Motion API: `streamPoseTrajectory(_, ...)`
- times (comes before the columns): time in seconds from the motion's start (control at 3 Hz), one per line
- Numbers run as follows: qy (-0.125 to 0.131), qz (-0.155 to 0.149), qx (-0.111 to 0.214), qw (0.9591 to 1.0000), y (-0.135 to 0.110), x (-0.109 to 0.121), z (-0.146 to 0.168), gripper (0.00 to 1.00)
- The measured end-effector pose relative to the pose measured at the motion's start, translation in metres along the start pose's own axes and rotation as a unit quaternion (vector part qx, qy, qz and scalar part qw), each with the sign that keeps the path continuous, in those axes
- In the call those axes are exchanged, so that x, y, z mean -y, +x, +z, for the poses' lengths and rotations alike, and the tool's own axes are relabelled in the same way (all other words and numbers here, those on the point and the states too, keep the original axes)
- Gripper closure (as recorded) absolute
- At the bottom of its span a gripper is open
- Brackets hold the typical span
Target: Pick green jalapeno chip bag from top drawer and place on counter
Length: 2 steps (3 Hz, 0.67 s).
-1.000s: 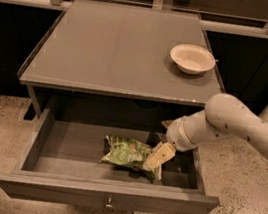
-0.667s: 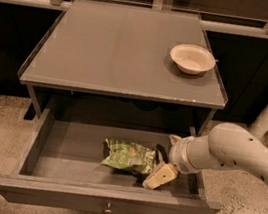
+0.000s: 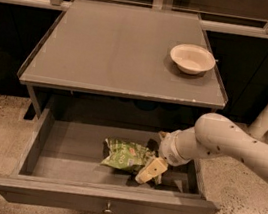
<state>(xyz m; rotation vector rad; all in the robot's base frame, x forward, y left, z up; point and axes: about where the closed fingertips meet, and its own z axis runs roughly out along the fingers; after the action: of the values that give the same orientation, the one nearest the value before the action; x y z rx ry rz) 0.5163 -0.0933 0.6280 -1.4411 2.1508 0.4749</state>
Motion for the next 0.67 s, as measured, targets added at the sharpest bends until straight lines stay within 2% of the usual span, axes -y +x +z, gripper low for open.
streamPoseTrajectory(0.33,-0.002,-0.001,0.000,1.0000,-0.0006,0.0000,0.0016,0.00)
streamPoseTrajectory(0.67,-0.002,-0.001,0.000,1.0000,-0.0006,-0.0001,0.0016,0.19)
